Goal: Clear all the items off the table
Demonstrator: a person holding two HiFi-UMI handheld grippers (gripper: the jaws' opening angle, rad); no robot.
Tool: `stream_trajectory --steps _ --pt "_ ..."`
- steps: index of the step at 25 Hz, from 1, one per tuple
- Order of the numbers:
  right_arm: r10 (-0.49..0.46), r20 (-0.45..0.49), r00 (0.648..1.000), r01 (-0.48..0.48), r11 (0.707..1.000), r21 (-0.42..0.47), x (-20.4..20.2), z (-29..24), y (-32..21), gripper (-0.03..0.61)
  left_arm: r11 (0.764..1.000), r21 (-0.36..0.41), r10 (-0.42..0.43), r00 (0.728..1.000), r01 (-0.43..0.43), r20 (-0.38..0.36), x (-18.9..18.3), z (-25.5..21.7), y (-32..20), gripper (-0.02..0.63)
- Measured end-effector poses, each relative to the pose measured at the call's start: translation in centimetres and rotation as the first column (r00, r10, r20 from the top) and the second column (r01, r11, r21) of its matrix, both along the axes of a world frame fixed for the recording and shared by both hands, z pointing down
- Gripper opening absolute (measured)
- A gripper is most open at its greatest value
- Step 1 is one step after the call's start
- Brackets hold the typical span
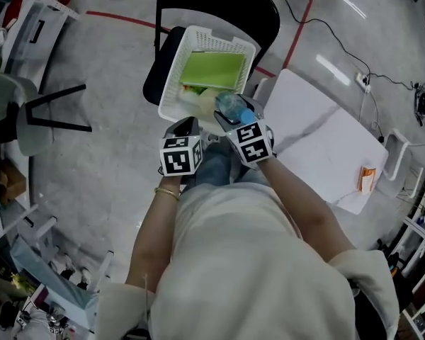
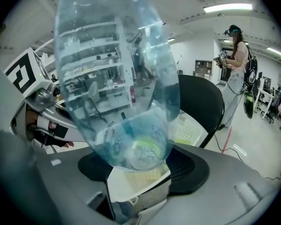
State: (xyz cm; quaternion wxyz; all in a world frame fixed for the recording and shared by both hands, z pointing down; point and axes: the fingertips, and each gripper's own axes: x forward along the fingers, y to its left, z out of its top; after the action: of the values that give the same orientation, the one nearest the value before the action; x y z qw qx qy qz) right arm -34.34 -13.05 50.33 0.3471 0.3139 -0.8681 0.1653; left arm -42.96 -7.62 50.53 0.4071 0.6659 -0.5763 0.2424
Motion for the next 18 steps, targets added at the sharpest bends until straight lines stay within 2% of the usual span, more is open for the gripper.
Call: stream_trajectory --steps 10,18 --pt "-0.158 -0.015 0.987 0.156 0.985 -0.074 -6.3 3.7 1.7 0.325 0.990 -0.041 -0.136 0.991 0.135 -0.004 -4.1 2.0 2.3 0.009" --pt "-0.219 -0.014 0.976 0.216 0.969 -0.121 -9.4 5.8 2.3 0.327 0.981 -0.049 -0.187 0.982 0.186 -0.015 -5.6 2.9 2.5 0.009"
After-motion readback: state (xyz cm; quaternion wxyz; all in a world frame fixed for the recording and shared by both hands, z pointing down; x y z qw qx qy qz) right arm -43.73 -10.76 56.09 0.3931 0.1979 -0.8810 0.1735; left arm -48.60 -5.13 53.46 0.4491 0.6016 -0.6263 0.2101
